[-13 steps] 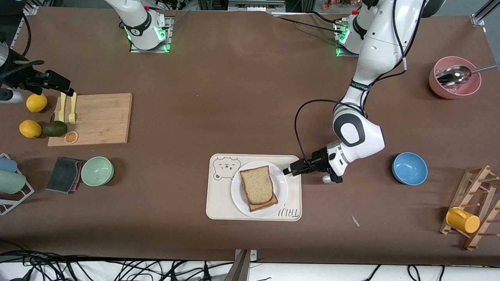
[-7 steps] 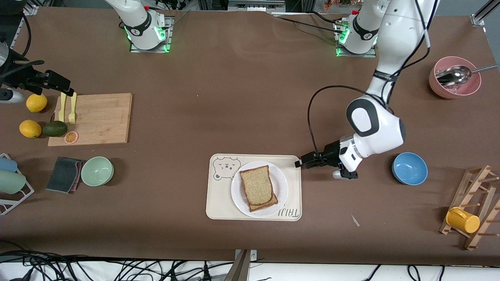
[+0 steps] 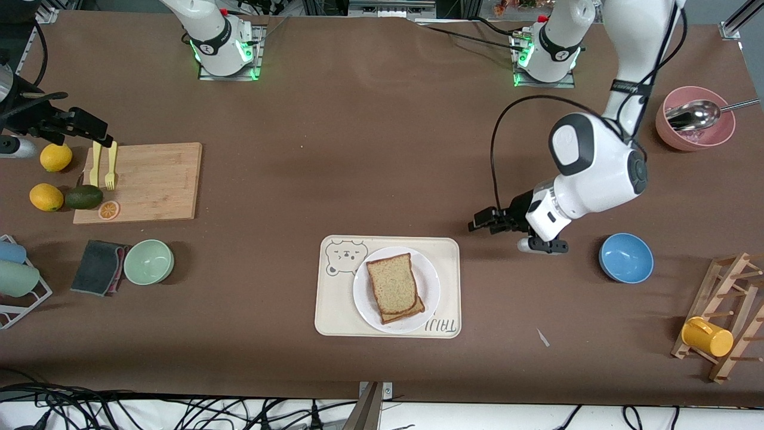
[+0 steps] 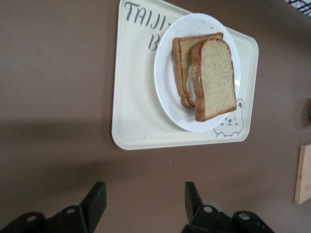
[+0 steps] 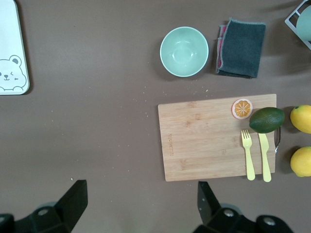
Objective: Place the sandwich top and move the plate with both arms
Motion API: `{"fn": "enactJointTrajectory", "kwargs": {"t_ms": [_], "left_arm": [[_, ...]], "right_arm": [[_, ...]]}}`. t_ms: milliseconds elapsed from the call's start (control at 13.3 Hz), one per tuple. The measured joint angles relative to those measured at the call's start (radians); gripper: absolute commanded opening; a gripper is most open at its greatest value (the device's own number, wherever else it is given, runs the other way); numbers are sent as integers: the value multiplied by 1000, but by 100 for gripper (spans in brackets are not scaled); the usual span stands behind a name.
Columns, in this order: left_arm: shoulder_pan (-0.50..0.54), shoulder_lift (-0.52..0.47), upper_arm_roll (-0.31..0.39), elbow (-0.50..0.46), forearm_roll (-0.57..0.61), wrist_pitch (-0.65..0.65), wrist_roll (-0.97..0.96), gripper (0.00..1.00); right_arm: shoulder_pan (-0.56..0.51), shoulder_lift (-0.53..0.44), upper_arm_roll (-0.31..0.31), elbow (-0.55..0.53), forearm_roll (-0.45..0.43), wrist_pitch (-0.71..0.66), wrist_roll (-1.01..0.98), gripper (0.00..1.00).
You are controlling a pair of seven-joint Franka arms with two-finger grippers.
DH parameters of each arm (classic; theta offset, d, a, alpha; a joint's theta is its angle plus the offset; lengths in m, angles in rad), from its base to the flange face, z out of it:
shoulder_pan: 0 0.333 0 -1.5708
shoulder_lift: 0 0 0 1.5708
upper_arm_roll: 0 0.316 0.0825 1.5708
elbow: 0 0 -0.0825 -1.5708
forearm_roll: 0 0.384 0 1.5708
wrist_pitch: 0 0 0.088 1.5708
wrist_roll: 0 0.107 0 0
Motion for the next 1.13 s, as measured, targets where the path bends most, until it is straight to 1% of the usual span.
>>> {"fn": "enactJointTrajectory", "kwargs": {"t_ms": [226, 301, 451, 526, 677, 827, 1128], "left_arm": [[19, -98, 0, -1, 202, -158, -125, 86], [19, -126, 0, 0, 260, -210, -161, 88], [19, -164, -1, 17, 350, -321, -219, 89], [20, -175, -1, 40, 391, -384, -236, 92], [26, -189, 3, 99, 454, -503, -255, 95], [30, -193, 21, 161, 510, -608, -261, 98], [37, -196, 97, 270, 571, -747, -261, 99]], "right_arm": [[0, 0, 0, 0, 0, 0, 0, 100], [0, 0, 0, 0, 0, 0, 0, 100], [0, 0, 0, 0, 0, 0, 0, 100], [0, 0, 0, 0, 0, 0, 0, 100], [0, 0, 0, 0, 0, 0, 0, 100], [0, 0, 0, 0, 0, 0, 0, 100], [0, 0, 0, 0, 0, 0, 0, 100]]}}
